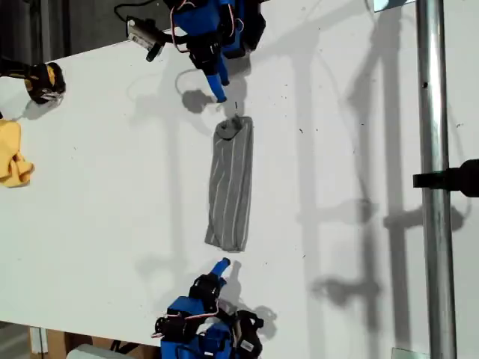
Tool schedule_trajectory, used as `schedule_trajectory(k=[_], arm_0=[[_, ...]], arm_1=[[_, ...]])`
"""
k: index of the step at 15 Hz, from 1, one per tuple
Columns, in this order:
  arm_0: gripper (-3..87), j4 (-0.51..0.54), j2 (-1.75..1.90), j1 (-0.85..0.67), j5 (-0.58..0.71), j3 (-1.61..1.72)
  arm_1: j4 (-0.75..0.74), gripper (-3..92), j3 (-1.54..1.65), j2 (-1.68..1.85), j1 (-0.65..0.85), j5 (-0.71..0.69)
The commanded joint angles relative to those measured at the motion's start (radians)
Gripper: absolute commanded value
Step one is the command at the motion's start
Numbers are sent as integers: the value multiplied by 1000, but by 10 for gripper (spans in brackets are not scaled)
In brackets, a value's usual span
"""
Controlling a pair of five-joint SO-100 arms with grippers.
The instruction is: Grasp corners of a towel and fold twice.
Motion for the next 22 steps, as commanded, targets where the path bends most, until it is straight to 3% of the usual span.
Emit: schedule_trajectory(k=[1, 3, 5, 8, 10, 13, 16, 22], arm_0=[[229, -138, 339, 80, -117, 249], [219, -212, 744, 133, -172, 522], [206, -167, 1048, 163, -187, 672], [209, -149, 1126, 173, -181, 738], [214, -207, 1127, 213, -169, 746], [208, -250, 1127, 227, -189, 782], [205, -210, 1127, 238, -215, 776], [200, -195, 1127, 250, -242, 784]], arm_1=[[-58, 309, 123, 64, -141, 170], [-83, 340, 225, 75, -222, 295], [-95, 363, 236, 28, -238, 324], [-120, 379, 224, -86, -184, 324], [-196, 384, 173, -353, -147, 324], [-399, 388, 32, -821, 14, 153], [-603, 390, -115, -1131, 129, -6], [-805, 390, -192, -1345, 169, -58]])
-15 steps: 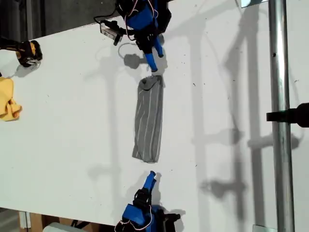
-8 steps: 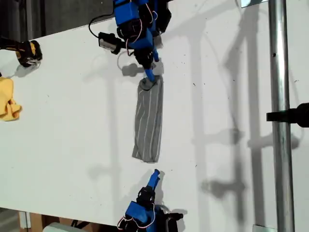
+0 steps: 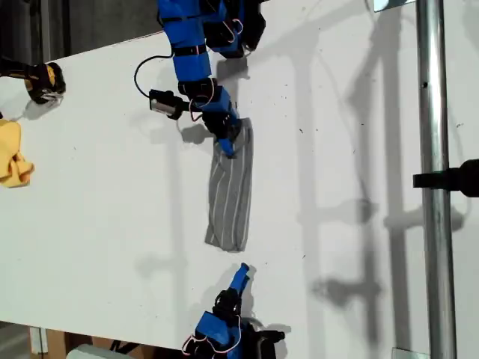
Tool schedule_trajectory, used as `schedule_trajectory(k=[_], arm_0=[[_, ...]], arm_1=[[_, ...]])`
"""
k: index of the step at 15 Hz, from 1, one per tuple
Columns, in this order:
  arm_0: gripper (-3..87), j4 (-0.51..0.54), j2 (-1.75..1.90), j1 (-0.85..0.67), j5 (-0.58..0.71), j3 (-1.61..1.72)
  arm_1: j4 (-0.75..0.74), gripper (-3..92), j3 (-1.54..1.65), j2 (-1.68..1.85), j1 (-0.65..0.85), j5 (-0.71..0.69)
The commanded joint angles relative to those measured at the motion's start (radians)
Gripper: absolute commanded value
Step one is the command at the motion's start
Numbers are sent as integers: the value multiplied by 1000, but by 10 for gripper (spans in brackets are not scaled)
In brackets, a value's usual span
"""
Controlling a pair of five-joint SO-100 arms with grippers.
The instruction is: Grasp corners of a towel and fold twice.
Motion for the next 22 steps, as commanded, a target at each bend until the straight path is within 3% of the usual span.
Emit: schedule_trajectory(k=[1, 4, 8, 10, 14, 22], arm_0=[[198, 5, 6, 17, -20, -6], [193, 29, 6, 44, -48, -11], [198, 44, 6, 37, -49, -5], [198, 41, 6, 25, -35, -15], [195, 51, 6, 31, -46, -26], [193, 52, 6, 37, -61, -29]], arm_1=[[-51, 391, -86, -89, 6, -12], [37, 385, -115, -95, -34, 0], [423, 380, -120, 321, -86, 34], [511, 377, -49, 497, -92, 44], [394, 377, 83, 492, -89, 52], [152, 394, -146, -138, -60, 11]])
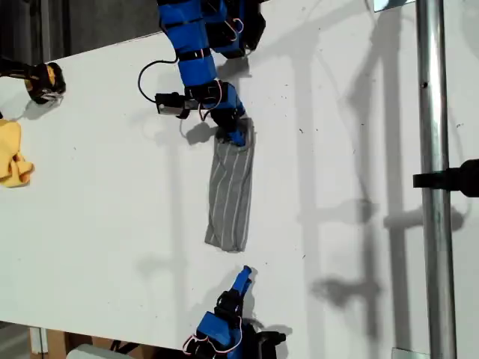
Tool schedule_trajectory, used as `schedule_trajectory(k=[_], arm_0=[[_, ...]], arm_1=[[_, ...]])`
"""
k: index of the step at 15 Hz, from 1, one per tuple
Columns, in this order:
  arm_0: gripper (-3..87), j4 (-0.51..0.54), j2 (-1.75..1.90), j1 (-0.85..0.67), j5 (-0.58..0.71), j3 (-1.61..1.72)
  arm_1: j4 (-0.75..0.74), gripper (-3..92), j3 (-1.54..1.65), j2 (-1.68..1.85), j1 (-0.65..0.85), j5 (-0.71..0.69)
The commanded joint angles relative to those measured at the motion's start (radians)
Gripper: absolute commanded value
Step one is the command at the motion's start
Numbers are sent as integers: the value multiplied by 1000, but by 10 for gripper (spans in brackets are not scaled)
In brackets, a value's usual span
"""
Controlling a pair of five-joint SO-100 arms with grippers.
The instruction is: Grasp corners of a towel and fold twice.
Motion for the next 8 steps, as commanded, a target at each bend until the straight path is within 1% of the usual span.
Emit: schedule_trajectory(k=[1, 4, 5, 7, 8], arm_0=[[193, 6, 6, 9, -23, -34], [193, 6, 6, 11, -25, -31], [193, 8, 6, 14, -28, -31], [192, 11, 6, 21, -35, -32], [192, 12, 6, 28, -43, -32]], arm_1=[[-32, 399, -115, -91, 28, -23], [-52, 386, -184, -160, 58, -69], [-71, 340, -184, -161, 64, -80], [-77, 49, -179, -156, 81, -67], [-92, -2, -163, -140, 87, -74]])
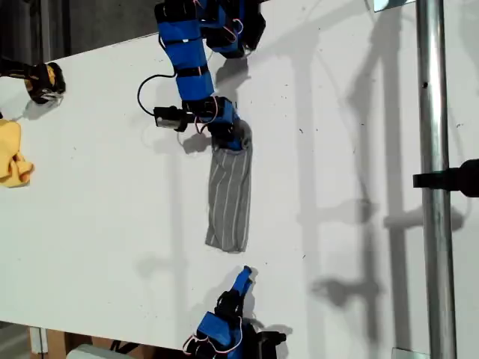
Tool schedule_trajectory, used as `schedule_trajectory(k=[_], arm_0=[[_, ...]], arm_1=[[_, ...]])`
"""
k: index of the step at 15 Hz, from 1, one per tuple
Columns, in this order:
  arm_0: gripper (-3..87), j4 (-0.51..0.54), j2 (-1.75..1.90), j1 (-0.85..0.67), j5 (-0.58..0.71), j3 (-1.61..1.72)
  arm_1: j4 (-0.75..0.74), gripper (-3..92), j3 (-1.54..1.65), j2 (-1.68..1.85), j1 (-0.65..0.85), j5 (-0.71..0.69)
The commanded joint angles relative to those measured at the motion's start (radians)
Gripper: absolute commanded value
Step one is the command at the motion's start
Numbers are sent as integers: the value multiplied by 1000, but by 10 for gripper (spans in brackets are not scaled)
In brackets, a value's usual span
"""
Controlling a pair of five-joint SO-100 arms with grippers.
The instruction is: Grasp corners of a towel and fold twice.
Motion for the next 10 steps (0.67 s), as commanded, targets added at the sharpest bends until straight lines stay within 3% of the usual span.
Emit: schedule_trajectory(k=[1, 4, 10], arm_0=[[191, 8, 6, 21, -18, -32], [190, 9, 6, 29, -25, -34], [194, 9, 6, 8, 8, -37]], arm_1=[[-29, -2, -3, 54, 23, -20], [29, -2, 212, 397, 34, 0], [385, -2, 466, 1150, -63, 232]])
